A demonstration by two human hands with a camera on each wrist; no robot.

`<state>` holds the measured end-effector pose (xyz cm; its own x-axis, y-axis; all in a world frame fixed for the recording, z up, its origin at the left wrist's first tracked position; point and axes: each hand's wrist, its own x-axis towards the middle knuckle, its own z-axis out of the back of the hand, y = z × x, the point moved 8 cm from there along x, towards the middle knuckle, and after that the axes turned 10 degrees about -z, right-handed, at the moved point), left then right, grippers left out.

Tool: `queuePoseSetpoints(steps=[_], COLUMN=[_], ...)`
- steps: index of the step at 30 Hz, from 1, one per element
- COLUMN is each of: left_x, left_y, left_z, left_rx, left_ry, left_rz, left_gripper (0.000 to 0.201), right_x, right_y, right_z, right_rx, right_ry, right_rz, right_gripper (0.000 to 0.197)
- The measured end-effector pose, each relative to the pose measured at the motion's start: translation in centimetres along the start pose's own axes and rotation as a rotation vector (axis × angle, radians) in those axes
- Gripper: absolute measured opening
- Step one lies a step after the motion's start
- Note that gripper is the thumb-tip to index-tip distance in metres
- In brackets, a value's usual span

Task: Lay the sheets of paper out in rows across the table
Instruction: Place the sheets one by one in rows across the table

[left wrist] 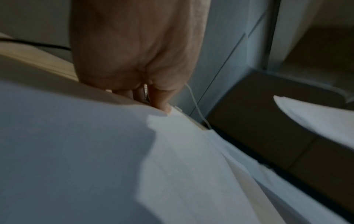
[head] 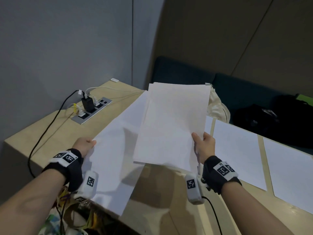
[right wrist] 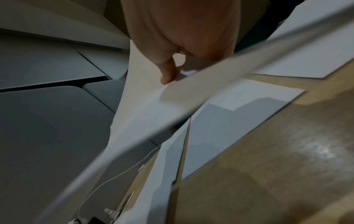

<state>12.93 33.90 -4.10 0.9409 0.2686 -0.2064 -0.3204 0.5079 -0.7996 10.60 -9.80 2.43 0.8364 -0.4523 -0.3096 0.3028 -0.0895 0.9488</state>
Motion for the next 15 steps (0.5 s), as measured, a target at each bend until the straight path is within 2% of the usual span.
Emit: queuePoseSetpoints(steps=[3,5,7,9,11,12,15], left_x=[-0.3,-0.8,-1.4,-2.4,-3.4,-3.9,-5.0], left_y=[1.2,1.0,0.5,-1.4,-3.0,-3.1,-1.6], left_z=[1.2,1.3,0.9,0.0,-2.5,-4.1,-7.8], left_rx=[0.15,0.222,0.323,0.431,0.483,0.515,0.653], left_ry=[-0.056,-0.057,-0.063,-0.084,0.028,0.128,0.425], left_rz=[-0.001,-0.005,-0.003,-0.095,-0.198,-0.21,-0.139], left_gripper=[0.035,0.013,0.048,0.062,0.069,0.074,0.095], right_x=[0.0,-0.1,-0.1,-0.1,-0.2,-0.2,-0.6], right_y=[-1.2,-1.8,-2.3,-2.7,-2.8,-2.8,-2.6], right_z=[0.4,0.8,1.4,2.0,2.3,2.3,2.5], right_rx=[0.01,-0.005,-0.01,-0.014,-0.008,-0.01,-0.028], right_ry=[-0.036,-0.056,-0.084,-0.114,-0.124,-0.13,-0.14], right_rz=[-0.023,-0.037,-0.05,-0.062,-0.075,-0.08,-0.073], right_gripper=[0.024,0.02,0.018,0.02,0.022,0.027,0.031])
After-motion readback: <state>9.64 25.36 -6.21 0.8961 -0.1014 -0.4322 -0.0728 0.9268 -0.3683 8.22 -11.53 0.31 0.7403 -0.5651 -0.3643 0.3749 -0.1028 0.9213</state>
